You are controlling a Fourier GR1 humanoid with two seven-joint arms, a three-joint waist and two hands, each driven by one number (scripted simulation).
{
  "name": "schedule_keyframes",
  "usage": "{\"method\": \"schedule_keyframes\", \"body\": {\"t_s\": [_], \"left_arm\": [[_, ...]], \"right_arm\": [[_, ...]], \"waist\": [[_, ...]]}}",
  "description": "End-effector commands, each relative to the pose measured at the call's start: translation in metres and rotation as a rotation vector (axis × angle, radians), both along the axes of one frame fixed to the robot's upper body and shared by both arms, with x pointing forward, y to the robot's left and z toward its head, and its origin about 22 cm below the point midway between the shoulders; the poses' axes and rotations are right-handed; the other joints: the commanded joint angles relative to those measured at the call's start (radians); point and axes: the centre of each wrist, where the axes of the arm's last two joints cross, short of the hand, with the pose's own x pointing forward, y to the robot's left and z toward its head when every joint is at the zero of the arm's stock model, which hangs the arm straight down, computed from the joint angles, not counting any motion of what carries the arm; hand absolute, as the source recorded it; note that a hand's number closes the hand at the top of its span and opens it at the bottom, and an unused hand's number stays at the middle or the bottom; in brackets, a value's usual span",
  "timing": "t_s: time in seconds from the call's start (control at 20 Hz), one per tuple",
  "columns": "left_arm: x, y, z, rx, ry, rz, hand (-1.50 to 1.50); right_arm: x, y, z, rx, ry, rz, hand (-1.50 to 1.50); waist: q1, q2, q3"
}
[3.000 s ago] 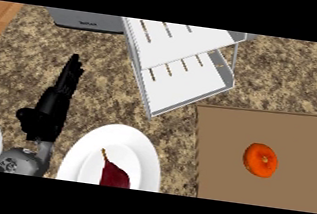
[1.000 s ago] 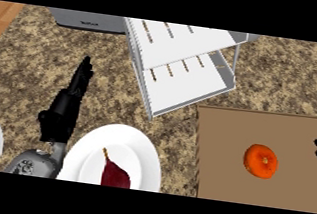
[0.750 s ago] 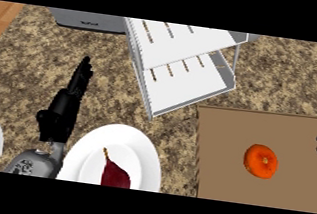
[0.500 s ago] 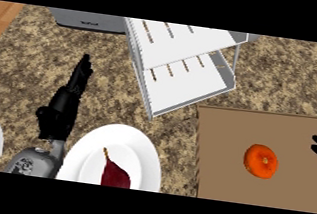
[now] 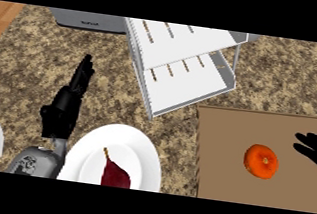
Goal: Pick the squash from the tray and place it in the tiered basket
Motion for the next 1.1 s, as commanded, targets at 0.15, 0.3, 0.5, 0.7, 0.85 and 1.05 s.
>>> {"method": "schedule_keyframes", "body": {"t_s": [0.15,0.3,0.5,0.7,0.85,1.05], "left_arm": [[-0.011,-0.006,0.004,-0.006,-0.001,-0.004,0.00],[-0.009,-0.002,0.001,-0.007,0.005,0.001,0.00],[0.002,-0.005,-0.008,-0.001,-0.010,-0.001,0.00],[0.004,-0.020,0.008,0.005,-0.001,-0.015,0.00],[0.011,-0.004,0.004,-0.017,-0.021,-0.003,0.00],[-0.005,-0.001,0.005,0.005,-0.003,0.005,0.00]], "right_arm": [[-0.002,0.003,-0.014,-0.030,-0.037,-0.029,-1.50],[0.010,-0.020,-0.029,-0.019,-0.036,-0.083,-1.50],[0.026,-0.035,-0.035,-0.023,0.011,-0.101,-1.50],[0.035,-0.018,-0.049,-0.006,0.046,-0.081,-1.50],[0.033,-0.004,-0.073,-0.001,0.046,-0.057,-1.50],[0.025,-0.017,-0.059,0.045,0.044,-0.038,-1.50]], "waist": [[-0.001,-0.001,-0.001],[0.001,-0.001,0.000],[0.001,0.000,-0.001],[0.000,0.000,-0.001],[0.000,0.000,-0.001],[-0.001,-0.001,-0.001]]}}
